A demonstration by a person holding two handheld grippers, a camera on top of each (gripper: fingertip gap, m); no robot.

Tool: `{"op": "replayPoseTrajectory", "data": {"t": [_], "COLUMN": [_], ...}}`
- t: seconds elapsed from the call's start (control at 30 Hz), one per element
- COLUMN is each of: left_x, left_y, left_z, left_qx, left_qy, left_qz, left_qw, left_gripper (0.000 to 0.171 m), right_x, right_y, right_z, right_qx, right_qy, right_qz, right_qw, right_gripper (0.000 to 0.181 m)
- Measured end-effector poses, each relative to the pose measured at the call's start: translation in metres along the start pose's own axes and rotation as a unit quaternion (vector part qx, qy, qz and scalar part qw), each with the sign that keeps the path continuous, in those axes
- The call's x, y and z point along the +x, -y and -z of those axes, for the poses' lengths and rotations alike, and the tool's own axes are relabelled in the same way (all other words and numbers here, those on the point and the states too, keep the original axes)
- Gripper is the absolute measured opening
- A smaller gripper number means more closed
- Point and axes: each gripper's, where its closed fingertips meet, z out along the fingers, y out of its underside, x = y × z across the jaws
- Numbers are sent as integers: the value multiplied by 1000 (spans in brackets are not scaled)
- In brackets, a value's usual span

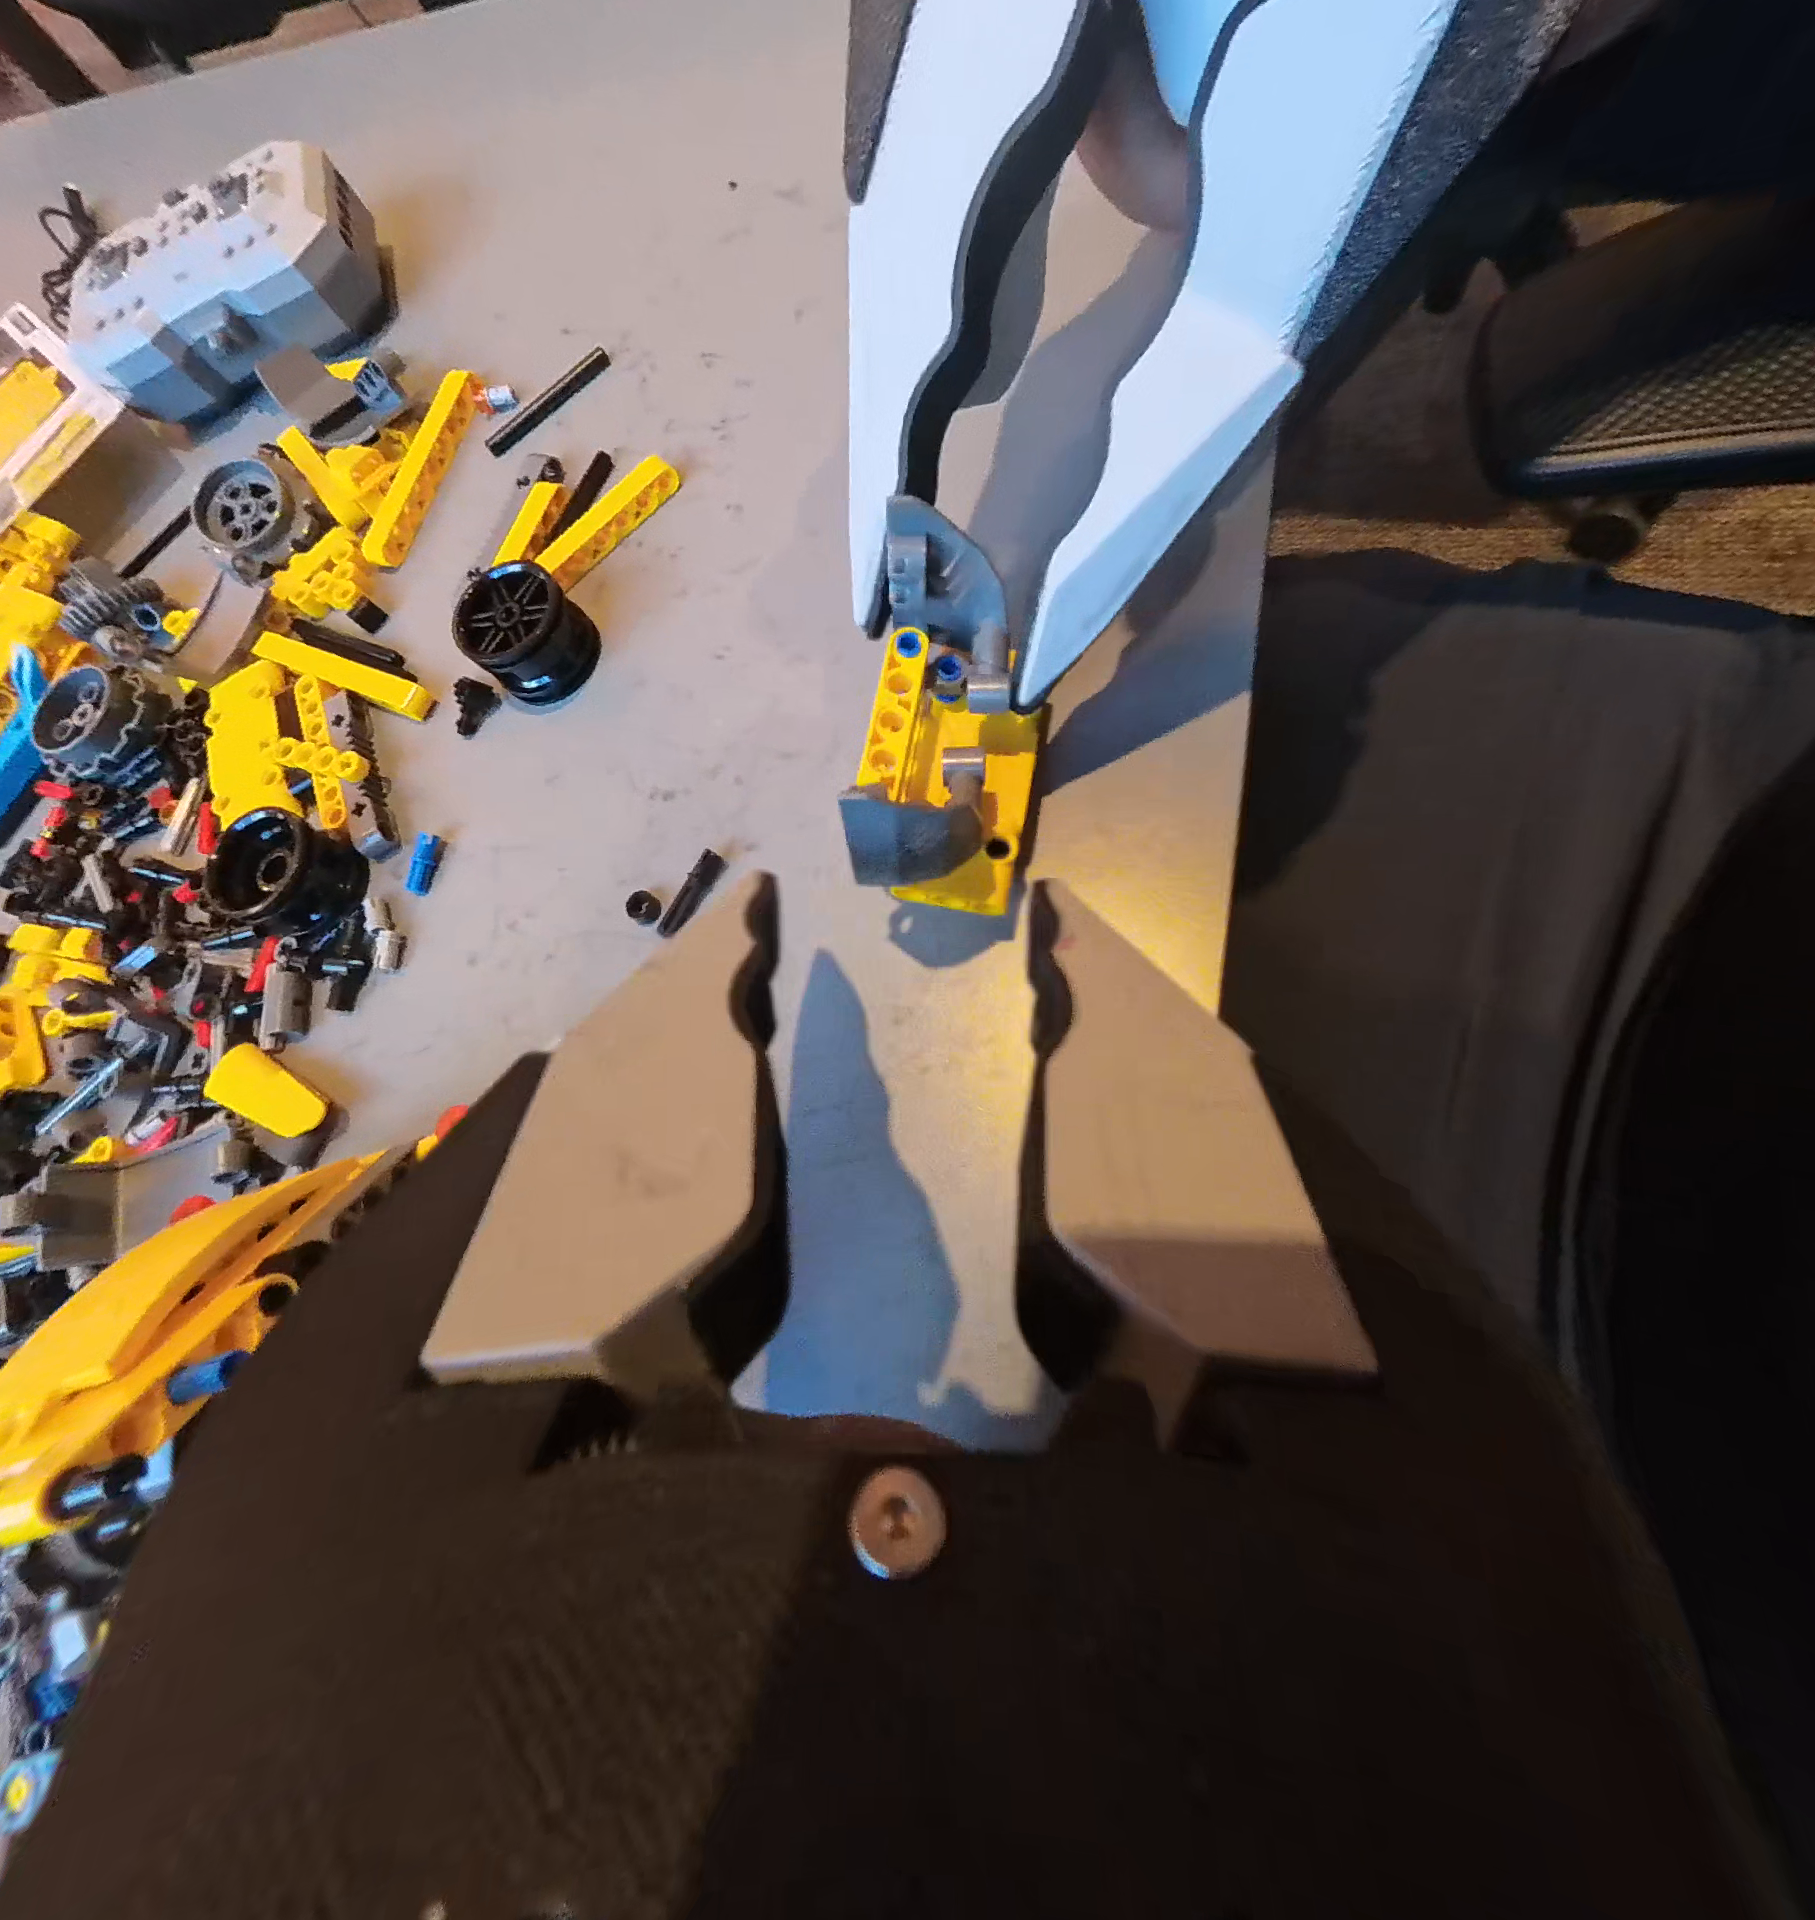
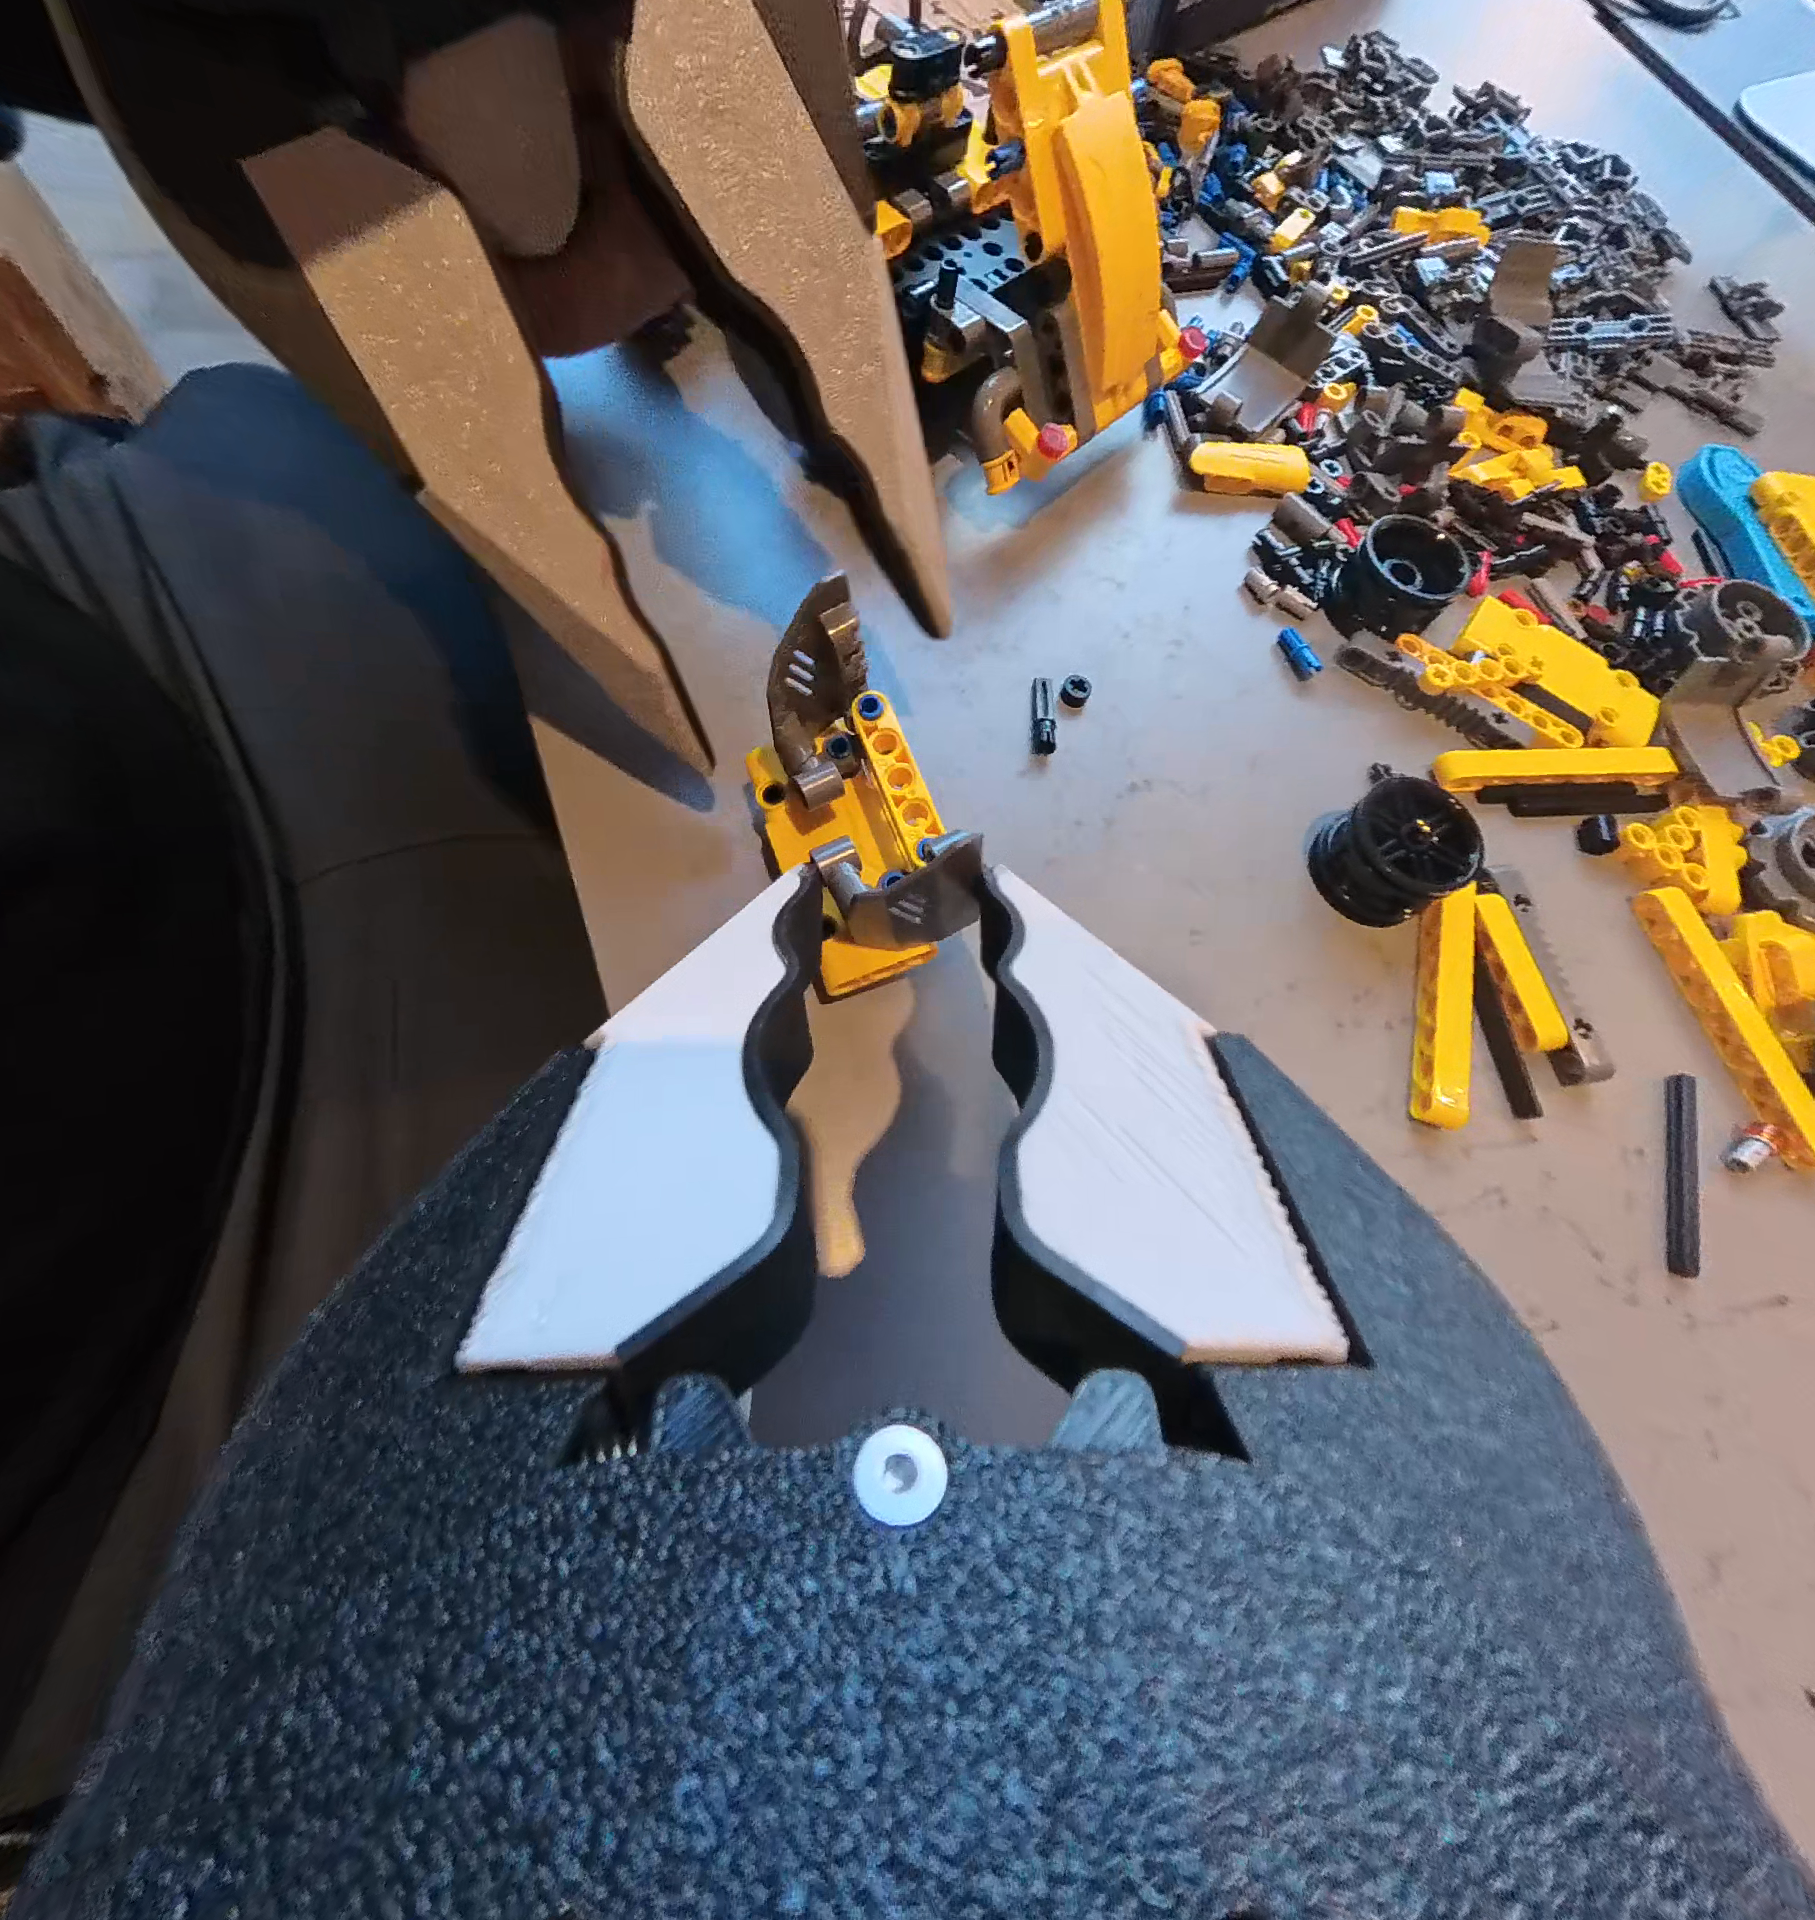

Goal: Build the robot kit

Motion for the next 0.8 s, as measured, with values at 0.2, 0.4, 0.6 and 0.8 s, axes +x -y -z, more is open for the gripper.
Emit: {"op": "replayPoseTrajectory", "data": {"t": [0.2,0.4,0.6,0.8], "left_x": [8,13,23,18], "left_y": [11,11,11,13], "left_z": [-9,-8,-6,-10], "left_qx": [15,12,12,12], "left_qy": [-6,-41,-102,-86], "left_qz": [13,-9,-47,-39], "left_qw": [1000,999,994,995], "left_gripper": [34,24,23,24], "right_x": [-4,-10,-18,-13], "right_y": [3,2,2,2], "right_z": [-3,-1,0,1], "right_qx": [-4,-1,-2,7], "right_qy": [9,26,56,32], "right_qz": [3,9,23,39], "right_qw": [1000,1000,998,999], "right_gripper": [30,29,27,28]}}
